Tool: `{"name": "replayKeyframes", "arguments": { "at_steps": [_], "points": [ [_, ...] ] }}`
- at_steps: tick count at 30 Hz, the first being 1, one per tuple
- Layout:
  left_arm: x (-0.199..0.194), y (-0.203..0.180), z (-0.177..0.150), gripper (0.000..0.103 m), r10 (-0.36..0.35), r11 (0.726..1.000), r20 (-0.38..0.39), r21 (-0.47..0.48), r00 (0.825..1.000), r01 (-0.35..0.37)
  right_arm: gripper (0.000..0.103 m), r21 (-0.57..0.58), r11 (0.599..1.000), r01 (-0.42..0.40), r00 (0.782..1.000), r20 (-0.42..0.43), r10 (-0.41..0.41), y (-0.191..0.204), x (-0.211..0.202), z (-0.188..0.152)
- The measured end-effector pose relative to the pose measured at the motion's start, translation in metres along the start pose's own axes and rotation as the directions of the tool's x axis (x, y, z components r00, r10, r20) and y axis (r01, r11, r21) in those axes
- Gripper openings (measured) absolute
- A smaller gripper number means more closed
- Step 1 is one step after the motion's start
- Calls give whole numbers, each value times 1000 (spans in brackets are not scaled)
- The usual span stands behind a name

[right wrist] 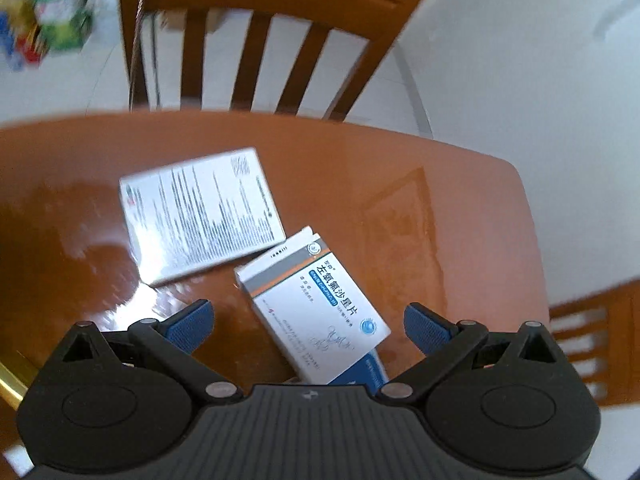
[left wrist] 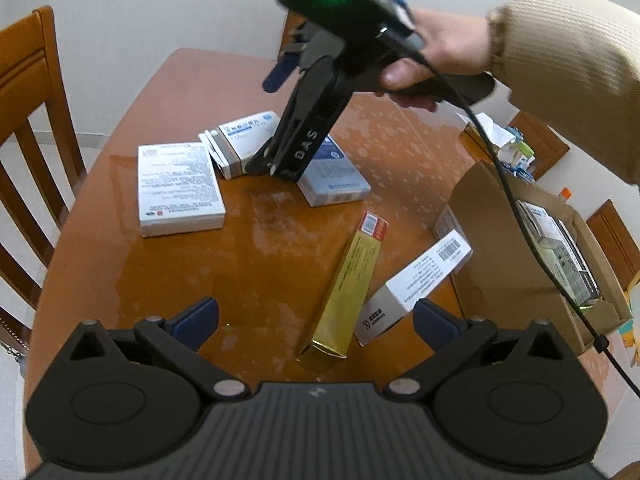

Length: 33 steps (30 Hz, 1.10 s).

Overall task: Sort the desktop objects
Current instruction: 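Move the right gripper back to the remaining white medicine boxes, then grasp the second white-blue medicine box with the right gripper and lift it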

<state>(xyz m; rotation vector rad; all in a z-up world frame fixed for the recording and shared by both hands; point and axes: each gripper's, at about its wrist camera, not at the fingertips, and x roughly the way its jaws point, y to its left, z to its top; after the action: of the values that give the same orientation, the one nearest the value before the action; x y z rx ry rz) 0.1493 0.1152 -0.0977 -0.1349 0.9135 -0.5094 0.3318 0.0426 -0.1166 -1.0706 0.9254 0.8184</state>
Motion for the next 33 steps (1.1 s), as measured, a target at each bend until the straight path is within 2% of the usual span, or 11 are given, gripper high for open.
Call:
{"name": "replayKeyframes", "arguments": {
  "at_steps": [7,13,16,18,22,25,33],
  "points": [
    [9,4,0,103,-8,1000,-22,-20,1000,7,103,-110,994,-11,1000,-29,8,6,22,4],
    [14,9,0,103,0,999,-33,-42,999,-1,102,-81,995,-59,996,-72,53,-2,28,11],
    [15,11,0,103,-1,999,-35,-46,999,-1,98,-55,993,-108,990,-101,102,-3,27,11],
    [16,11,0,103,-3,999,-36,-47,999,1,92,-48,990,-130,986,-110,124,-3,25,10],
    [16,10,0,103,-3,999,-40,-43,999,1,85,-28,987,-155,980,-130,150,-4,21,9],
    [17,10,0,103,-5,999,-41,-44,999,3,75,-20,985,-170,976,-143,166,-2,17,8],
    [19,10,0,103,-4,999,-42,-45,999,2,71,9,985,-173,976,-130,172,-2,8,3]
  ]
}}
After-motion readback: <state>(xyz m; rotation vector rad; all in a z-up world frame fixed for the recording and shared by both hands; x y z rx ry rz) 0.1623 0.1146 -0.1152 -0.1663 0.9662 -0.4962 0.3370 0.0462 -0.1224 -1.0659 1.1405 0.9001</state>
